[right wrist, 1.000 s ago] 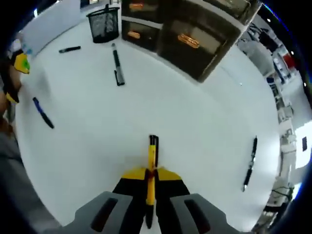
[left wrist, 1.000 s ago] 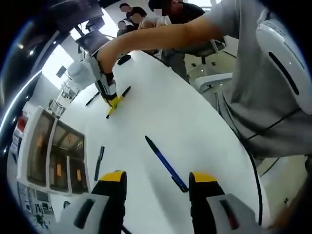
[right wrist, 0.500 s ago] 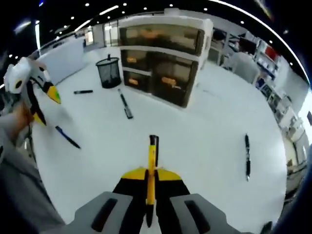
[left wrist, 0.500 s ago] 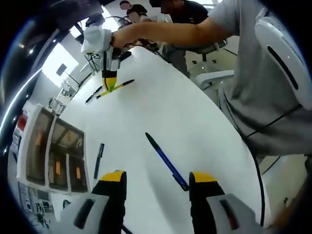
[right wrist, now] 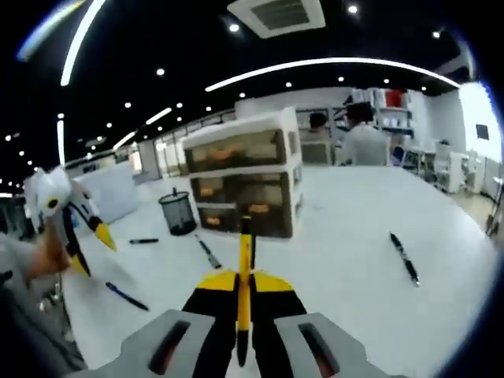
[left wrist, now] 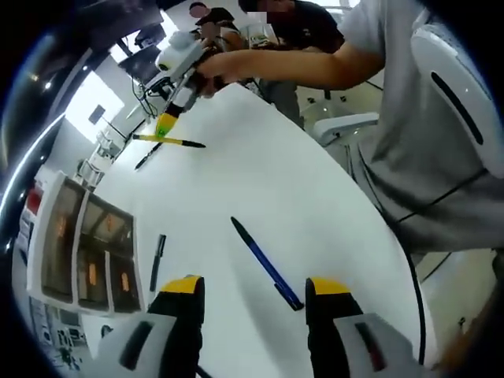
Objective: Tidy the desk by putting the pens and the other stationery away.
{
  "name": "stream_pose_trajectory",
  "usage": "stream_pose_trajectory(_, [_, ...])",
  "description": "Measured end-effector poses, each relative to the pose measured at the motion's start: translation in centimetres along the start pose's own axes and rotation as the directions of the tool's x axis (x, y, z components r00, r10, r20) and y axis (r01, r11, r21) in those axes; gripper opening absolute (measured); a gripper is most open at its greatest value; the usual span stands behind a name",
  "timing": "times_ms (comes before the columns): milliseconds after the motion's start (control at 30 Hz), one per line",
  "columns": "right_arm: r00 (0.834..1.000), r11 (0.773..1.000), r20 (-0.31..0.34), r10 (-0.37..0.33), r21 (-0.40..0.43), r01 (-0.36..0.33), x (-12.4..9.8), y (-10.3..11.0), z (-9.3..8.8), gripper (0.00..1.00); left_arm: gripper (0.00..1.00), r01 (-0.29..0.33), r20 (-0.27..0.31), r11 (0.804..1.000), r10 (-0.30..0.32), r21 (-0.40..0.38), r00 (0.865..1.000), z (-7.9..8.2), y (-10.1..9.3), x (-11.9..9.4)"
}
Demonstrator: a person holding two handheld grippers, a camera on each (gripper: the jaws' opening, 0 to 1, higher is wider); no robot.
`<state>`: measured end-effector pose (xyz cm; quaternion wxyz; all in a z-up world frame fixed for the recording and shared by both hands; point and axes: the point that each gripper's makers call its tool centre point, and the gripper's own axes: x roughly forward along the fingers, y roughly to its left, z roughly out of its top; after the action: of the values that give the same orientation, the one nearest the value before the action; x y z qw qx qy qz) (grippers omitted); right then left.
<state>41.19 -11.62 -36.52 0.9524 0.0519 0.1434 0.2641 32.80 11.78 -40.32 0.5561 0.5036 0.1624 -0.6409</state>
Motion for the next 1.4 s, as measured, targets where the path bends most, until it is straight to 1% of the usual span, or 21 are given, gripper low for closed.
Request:
stream_pose_trajectory(67, [0.999, 1.0, 0.044, -0.006, 0.001, 0.006, 0.0, 0.3, 0.4, 0.03, 0.52, 0.003, -0.002, 1.0, -0.003, -0.006, 1.0, -0.2, 0.1, 0.2])
stream_pose_trajectory(100, [0.998, 1.0, 0.062, -0.008, 0.016, 0.007, 0.0, 0.5, 0.5, 0.03, 0.52, 0.004, -0.004, 1.0, -0.004, -0.007, 1.0, -0.3, 0.1, 0.2])
stream_pose_trajectory(167, [0.992, 1.0, 0.129, 0.0, 0.012, -0.002, 0.1, 0.8, 1.1, 0.03, 0.52, 0.008, -0.01, 1.0, -0.008, -0.008, 1.0, -0.5, 0.1, 0.4])
stream_pose_trajectory(267, [0.981, 0.999, 0.193, 0.021, 0.045, -0.03, 0.1, 1.3, 1.6, 0.03, 0.52, 0.012, -0.013, 1.0, -0.012, -0.011, 1.0, -0.5, 0.0, 0.5])
stream_pose_trajectory(300, [0.971, 0.998, 0.237, 0.04, 0.037, -0.05, -0.1, 1.5, 2.1, 0.03, 0.52, 0.014, -0.014, 1.0, -0.014, -0.01, 1.0, -0.6, 0.0, 0.6])
stream_pose_trajectory(333, [0.959, 0.998, 0.28, 0.043, 0.04, -0.057, -0.2, 1.5, 2.7, 0.03, 0.52, 0.017, -0.014, 1.0, -0.017, -0.01, 1.0, -0.6, -0.1, 0.6])
stream_pose_trajectory(367, [0.95, 0.998, 0.307, 0.048, 0.012, -0.054, -0.4, 1.5, 3.1, 0.03, 0.52, 0.018, -0.013, 1.0, -0.018, -0.01, 1.0, -0.5, -0.1, 0.6])
stream_pose_trajectory(400, [0.938, 0.999, 0.341, 0.052, -0.016, -0.049, -0.6, 1.4, 3.6, 0.03, 0.52, 0.018, -0.012, 1.0, -0.018, -0.011, 1.0, -0.5, -0.1, 0.6])
stream_pose_trajectory(433, [0.93, 0.998, 0.363, 0.056, -0.028, -0.049, -0.7, 1.5, 3.9, 0.03, 0.52, 0.018, -0.014, 1.0, -0.018, -0.012, 1.0, -0.6, -0.1, 0.7])
stream_pose_trajectory(533, [0.925, 0.997, 0.374, 0.065, -0.052, -0.049, -0.7, 1.8, 4.4, 0.03, 0.52, 0.007, -0.034, 1.0, -0.007, -0.01, 0.999, -0.9, 0.1, 0.9])
stream_pose_trajectory(567, [0.918, 0.996, 0.389, 0.071, -0.074, -0.046, -0.7, 2.1, 4.9, 0.03, 0.52, 0.002, -0.042, 1.0, -0.003, -0.009, 0.999, -1.0, 0.1, 0.9])
stream_pose_trajectory(600, [0.916, 0.996, 0.394, 0.075, -0.078, -0.048, -0.6, 2.2, 5.0, 0.03, 0.52, 0.0, -0.046, 1.0, -0.001, -0.007, 0.999, -1.1, 0.1, 0.9])
stream_pose_trajectory(667, [0.914, 0.996, 0.398, 0.083, -0.075, -0.058, -0.2, 2.4, 5.5, 0.03, 0.52, 0.007, -0.047, 1.0, -0.007, -0.007, 0.999, -1.1, 0.0, 0.9])
stream_pose_trajectory(833, [0.909, 0.995, 0.407, 0.096, -0.073, -0.073, 0.7, 3.3, 6.0, 0.03, 0.52, 0.017, -0.052, 1.0, -0.017, -0.01, 0.999, -1.3, -0.1, 1.1])
stream_pose_trajectory(900, [0.904, 0.993, 0.412, 0.115, -0.076, -0.092, 1.2, 4.2, 6.2, 0.03, 0.52, 0.02, -0.06, 1.0, -0.021, -0.009, 0.998, -1.5, -0.2, 1.2])
stream_pose_trajectory(1033, [0.902, 0.99, 0.411, 0.136, -0.081, -0.112, 1.9, 5.2, 6.2, 0.03, 0.52, 0.016, -0.061, 1.0, -0.016, -0.011, 0.998, -1.5, -0.1, 1.1])
stream_pose_trajectory(1167, [0.899, 0.985, 0.403, 0.173, -0.092, -0.148, 3.1, 6.8, 6.5, 0.03, 0.52, 0.028, -0.062, 1.0, -0.028, -0.004, 0.998, -1.5, -0.4, 1.2])
stream_pose_trajectory(1300, [0.897, 0.978, 0.392, 0.205, -0.105, -0.178, 4.5, 8.3, 6.9, 0.03, 0.52, 0.029, -0.062, 1.0, -0.029, -0.006, 0.998, -1.5, -0.3, 1.1])
stream_pose_trajectory(1400, [0.893, 0.971, 0.383, 0.238, -0.116, -0.209, 6.0, 9.7, 7.3, 0.03, 0.52, 0.017, -0.072, 1.0, -0.017, -0.006, 0.997, -1.8, -0.2, 0.8])
